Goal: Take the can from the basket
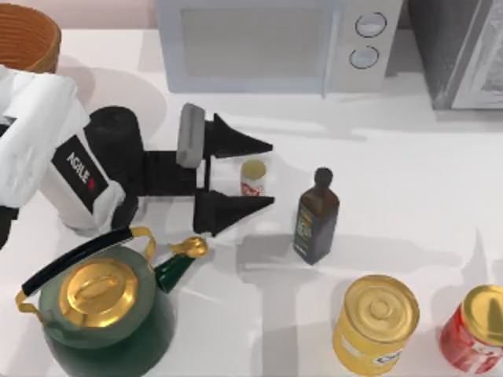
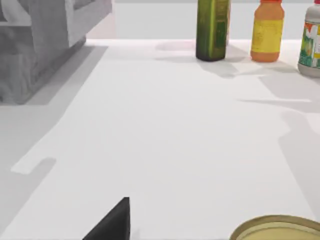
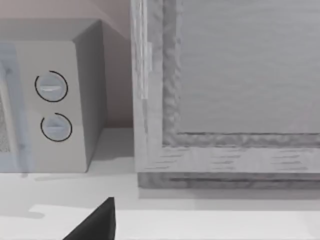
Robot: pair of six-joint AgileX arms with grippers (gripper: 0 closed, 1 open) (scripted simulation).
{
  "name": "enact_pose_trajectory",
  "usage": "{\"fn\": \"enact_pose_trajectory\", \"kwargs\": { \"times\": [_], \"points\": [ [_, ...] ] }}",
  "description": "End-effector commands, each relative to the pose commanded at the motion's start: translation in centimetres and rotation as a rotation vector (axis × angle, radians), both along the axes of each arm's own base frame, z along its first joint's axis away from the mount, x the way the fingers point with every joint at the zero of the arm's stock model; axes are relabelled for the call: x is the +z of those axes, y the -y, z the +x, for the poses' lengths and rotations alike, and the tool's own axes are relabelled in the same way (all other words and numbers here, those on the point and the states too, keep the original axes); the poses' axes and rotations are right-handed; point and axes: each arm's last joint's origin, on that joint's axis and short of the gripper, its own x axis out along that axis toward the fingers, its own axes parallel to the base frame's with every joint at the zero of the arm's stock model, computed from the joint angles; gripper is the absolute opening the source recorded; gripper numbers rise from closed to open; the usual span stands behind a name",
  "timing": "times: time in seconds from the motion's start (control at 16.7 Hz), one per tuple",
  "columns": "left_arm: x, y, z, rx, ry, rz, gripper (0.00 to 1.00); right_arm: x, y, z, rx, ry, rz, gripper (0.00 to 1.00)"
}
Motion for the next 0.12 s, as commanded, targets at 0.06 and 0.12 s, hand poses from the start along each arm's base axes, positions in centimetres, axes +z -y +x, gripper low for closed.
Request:
{"fn": "enact_pose_trajectory", "kwargs": {
  "times": [0.06,0.12],
  "points": [
    [0.00,0.00,0.00,0.000,0.000,0.000,1.00,0.00,0.00,0.00,0.000,0.000,0.000,1.00],
    [0.00,0.00,0.00,0.000,0.000,0.000,1.00,0.00,0.00,0.00,0.000,0.000,0.000,1.00]
  ]
}}
